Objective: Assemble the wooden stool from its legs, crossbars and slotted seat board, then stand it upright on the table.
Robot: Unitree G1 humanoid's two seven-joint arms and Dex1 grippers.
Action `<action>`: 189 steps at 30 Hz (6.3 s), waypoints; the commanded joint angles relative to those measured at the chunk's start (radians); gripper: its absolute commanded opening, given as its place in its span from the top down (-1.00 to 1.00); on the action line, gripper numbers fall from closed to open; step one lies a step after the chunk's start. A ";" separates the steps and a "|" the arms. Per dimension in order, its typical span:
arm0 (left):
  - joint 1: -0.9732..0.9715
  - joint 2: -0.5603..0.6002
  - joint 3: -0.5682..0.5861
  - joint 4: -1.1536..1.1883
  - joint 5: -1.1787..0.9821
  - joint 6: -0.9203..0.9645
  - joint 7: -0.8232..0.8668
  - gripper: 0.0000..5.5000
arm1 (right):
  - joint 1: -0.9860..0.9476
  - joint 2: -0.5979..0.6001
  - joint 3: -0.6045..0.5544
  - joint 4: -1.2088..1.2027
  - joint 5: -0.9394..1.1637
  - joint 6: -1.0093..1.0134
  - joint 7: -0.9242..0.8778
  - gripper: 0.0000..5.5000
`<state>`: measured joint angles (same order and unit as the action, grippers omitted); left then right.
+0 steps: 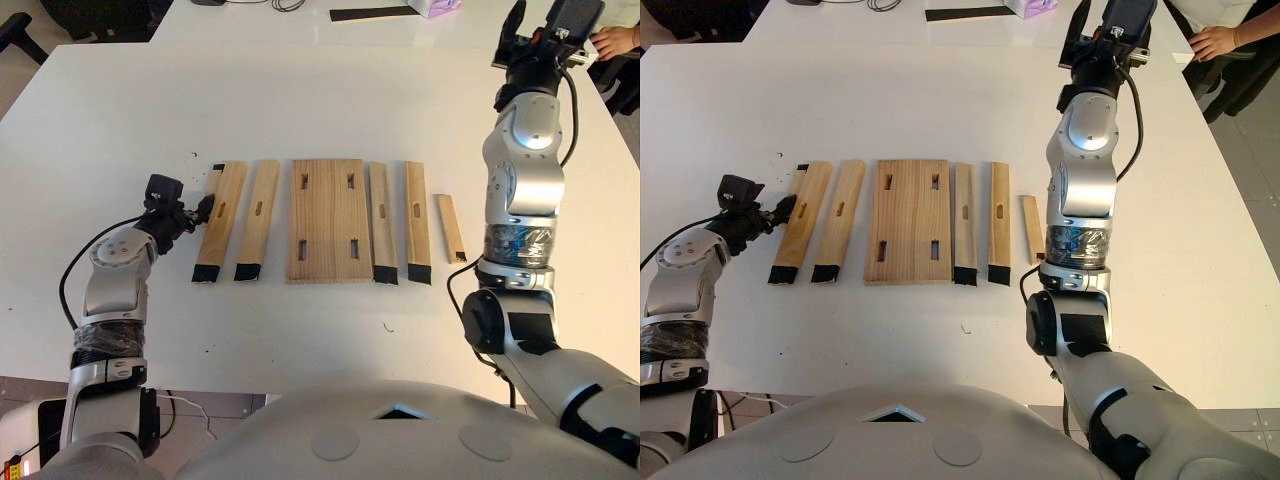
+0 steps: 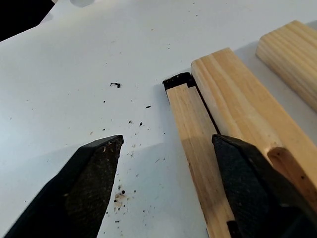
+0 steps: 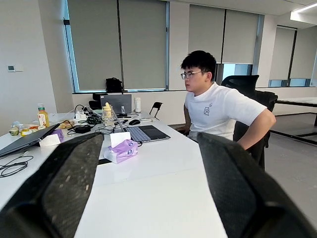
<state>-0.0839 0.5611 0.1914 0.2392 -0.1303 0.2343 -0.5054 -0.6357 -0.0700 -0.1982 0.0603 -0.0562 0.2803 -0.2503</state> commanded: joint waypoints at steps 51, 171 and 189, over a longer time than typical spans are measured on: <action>-0.598 -0.193 0.165 -0.414 -0.496 0.361 0.197 0.53 | -0.182 -0.074 0.097 0.208 0.033 -0.054 0.204 -0.26; -0.251 -0.467 0.072 -0.418 -0.440 -0.014 0.253 0.10 | 0.105 -0.662 0.330 0.231 0.340 -0.089 1.670 0.52; -0.247 -0.453 0.069 -0.421 -0.463 0.001 0.250 0.10 | 0.120 -0.627 0.318 0.264 0.335 -0.106 1.640 0.52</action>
<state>-0.3354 0.1070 0.2674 -0.1733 -0.5859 0.2252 -0.2615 -0.5213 -0.7060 0.1218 0.3167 0.2896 0.1887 1.3989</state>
